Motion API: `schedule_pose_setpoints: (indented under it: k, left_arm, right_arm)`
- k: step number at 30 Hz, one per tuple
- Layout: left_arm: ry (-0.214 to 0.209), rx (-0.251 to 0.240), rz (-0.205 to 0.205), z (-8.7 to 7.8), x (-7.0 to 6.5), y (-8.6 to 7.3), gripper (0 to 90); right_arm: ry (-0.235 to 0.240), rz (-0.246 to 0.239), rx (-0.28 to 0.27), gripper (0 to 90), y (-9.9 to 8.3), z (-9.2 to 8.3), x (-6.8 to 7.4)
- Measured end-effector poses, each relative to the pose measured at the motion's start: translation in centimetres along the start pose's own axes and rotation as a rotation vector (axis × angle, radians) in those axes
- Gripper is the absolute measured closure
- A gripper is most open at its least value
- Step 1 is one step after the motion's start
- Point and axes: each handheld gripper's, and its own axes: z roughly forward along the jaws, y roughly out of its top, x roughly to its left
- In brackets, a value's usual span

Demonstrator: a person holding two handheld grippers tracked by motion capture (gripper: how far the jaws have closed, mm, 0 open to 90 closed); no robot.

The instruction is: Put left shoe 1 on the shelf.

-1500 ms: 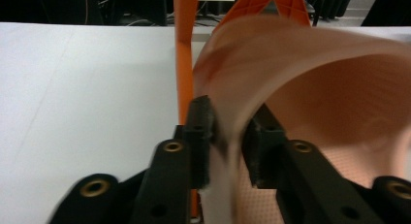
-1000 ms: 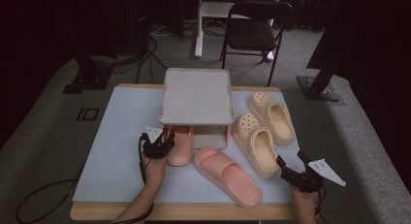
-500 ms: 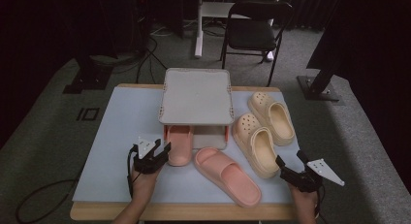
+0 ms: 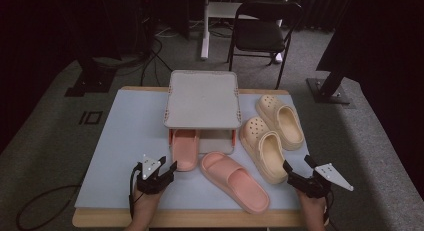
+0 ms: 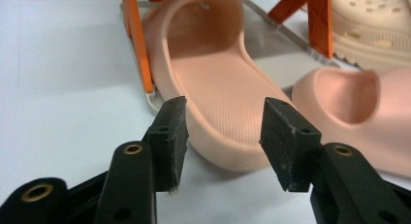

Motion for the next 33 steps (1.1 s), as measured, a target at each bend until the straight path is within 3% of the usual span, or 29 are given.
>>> schedule_pose_setpoints:
  k: [8,16,21,28,33]
  left_arm:
    - [0.018,0.029,0.029,0.3,-0.8,-0.9,37.7]
    - [0.039,0.045,0.012,0.5,-0.7,-1.2,18.4]
    - [0.064,0.066,0.027,1.1,-0.5,-1.4,18.5]
    - [0.047,0.102,0.049,1.6,-0.8,-1.6,18.6]
    - [0.06,0.124,0.064,2.4,-0.9,-1.5,18.6]
  right_arm:
    - [0.004,-0.004,0.004,11.0,-0.1,0.1,0.0]
    - [0.008,-0.002,0.013,11.1,-0.2,0.2,-0.1]
    - [0.015,0.0,0.011,11.1,-0.1,0.1,0.0]
    - [0.019,-0.001,0.013,11.1,-0.1,0.2,0.0]
    - [0.02,-0.005,0.015,11.1,-0.1,0.2,0.0]
